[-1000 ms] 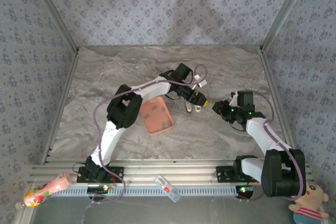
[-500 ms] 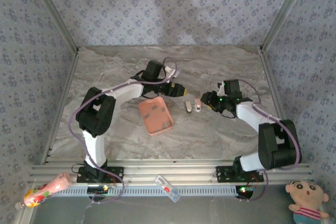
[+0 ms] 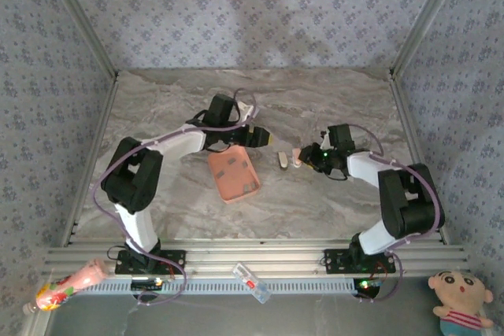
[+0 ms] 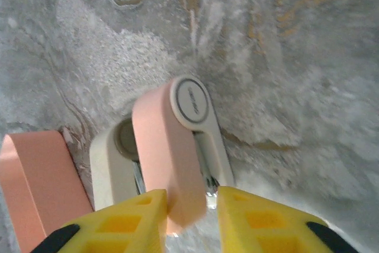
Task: Load the staples into the stapler
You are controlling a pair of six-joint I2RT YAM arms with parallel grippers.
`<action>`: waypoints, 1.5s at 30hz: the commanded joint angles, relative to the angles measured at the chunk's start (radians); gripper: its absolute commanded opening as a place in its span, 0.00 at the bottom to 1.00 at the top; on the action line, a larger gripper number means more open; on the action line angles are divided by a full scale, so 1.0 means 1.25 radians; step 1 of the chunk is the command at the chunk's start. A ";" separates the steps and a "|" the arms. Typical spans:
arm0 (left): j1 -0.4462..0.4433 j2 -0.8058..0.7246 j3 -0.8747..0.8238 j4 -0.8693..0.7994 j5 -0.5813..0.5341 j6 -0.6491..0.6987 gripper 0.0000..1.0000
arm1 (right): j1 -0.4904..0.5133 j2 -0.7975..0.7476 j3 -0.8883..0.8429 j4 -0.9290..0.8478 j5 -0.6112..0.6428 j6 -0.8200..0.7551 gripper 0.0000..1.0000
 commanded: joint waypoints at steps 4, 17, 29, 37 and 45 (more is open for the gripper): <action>0.068 -0.162 -0.059 0.002 -0.111 -0.012 0.72 | -0.027 -0.119 0.091 -0.176 0.076 -0.104 0.38; 0.191 -0.646 -0.259 -0.129 -0.775 0.179 0.98 | -0.243 -0.238 0.109 -0.044 0.179 -0.330 0.61; 0.392 -0.731 -0.540 0.076 -0.848 0.182 0.98 | -0.258 -0.273 -0.070 0.191 0.316 -0.444 1.00; 0.411 -0.538 -0.719 0.505 -0.852 0.193 0.98 | -0.233 -0.134 -0.221 0.517 0.371 -0.477 1.00; 0.432 -0.258 -0.629 0.636 -0.747 0.274 0.98 | -0.175 -0.002 -0.251 0.690 0.465 -0.535 1.00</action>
